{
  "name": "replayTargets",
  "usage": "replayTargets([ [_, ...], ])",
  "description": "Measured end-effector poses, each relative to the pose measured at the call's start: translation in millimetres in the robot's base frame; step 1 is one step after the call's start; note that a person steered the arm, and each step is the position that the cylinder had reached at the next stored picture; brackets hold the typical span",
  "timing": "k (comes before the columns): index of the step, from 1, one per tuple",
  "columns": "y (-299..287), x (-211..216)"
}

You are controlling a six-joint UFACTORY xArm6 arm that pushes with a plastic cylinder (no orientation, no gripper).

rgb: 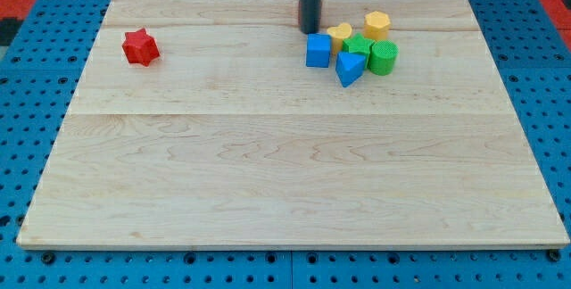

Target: Move the blue cube parallel to the right of the red star

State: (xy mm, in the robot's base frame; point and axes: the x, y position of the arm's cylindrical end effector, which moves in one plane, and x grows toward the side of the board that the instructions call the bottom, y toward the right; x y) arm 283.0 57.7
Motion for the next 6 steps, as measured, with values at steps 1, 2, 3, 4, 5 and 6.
replayTargets([
  [1, 15.3, 8.3],
  [2, 63.0, 36.5],
  [3, 46.9, 45.5],
  [4, -7.9, 42.2],
  [5, -69.9, 40.0],
  [6, -82.7, 42.6],
])
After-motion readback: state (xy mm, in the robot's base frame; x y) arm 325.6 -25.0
